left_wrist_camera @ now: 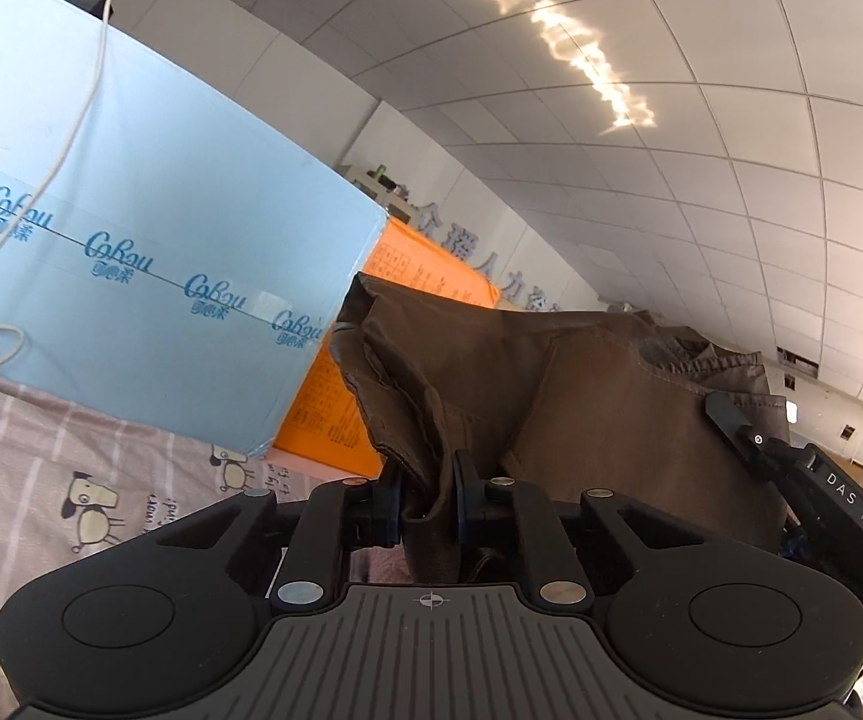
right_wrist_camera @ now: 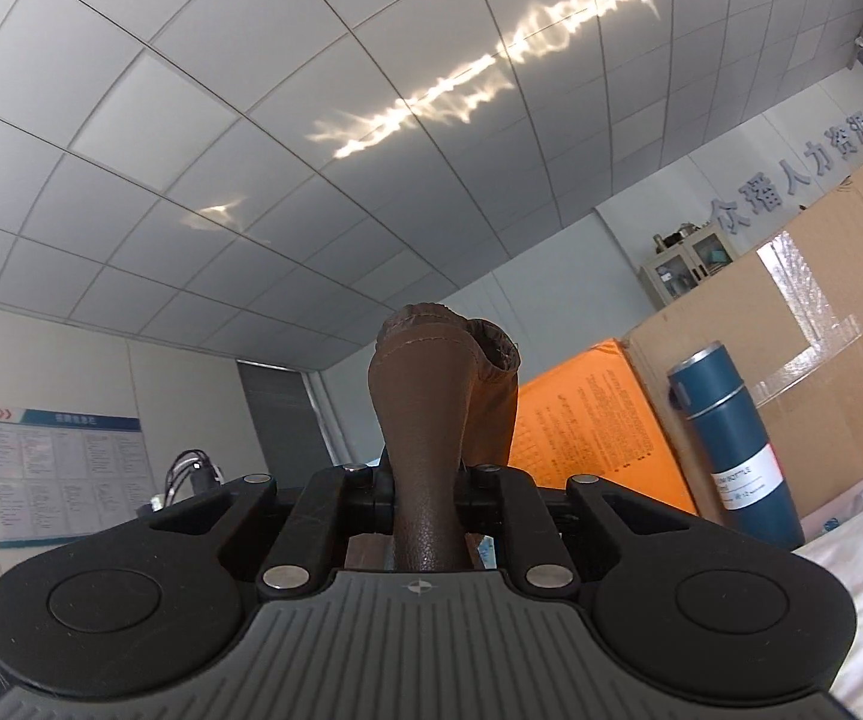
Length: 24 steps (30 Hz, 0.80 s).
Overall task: Fold clothes
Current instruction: 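Lift the brown jacket with both grippers and shake it out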
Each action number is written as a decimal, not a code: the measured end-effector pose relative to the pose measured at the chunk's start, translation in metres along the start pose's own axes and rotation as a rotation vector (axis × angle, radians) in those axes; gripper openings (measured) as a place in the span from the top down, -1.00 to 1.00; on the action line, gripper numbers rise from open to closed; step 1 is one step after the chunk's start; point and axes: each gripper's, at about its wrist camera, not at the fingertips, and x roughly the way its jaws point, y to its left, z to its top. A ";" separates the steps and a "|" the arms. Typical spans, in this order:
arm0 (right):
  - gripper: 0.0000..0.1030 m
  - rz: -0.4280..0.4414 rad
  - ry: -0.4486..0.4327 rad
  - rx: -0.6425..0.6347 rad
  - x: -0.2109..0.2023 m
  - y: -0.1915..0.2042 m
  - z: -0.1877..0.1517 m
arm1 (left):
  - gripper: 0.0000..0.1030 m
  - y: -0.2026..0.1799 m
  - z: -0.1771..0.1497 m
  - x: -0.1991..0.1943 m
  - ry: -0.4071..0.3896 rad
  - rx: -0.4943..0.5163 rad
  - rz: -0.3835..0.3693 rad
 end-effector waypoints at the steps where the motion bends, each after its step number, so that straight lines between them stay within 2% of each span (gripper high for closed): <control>1: 0.79 0.033 0.013 0.012 0.001 0.006 -0.003 | 0.73 0.001 0.000 -0.014 -0.001 0.010 0.020; 5: 0.79 0.169 0.122 0.094 0.013 0.033 -0.025 | 0.74 0.011 -0.007 -0.071 0.021 0.010 0.133; 9: 0.79 0.279 0.281 0.157 0.031 0.076 -0.056 | 0.75 0.024 -0.020 -0.130 0.028 -0.063 0.285; 12: 0.79 0.308 0.370 0.202 0.040 0.109 -0.076 | 0.75 0.034 -0.031 -0.171 -0.004 -0.113 0.348; 16: 0.79 0.334 0.446 0.229 0.046 0.151 -0.101 | 0.75 0.052 -0.036 -0.216 -0.049 -0.178 0.417; 24: 0.79 0.385 0.602 0.451 0.090 0.214 -0.148 | 0.75 0.094 -0.032 -0.274 -0.152 -0.233 0.507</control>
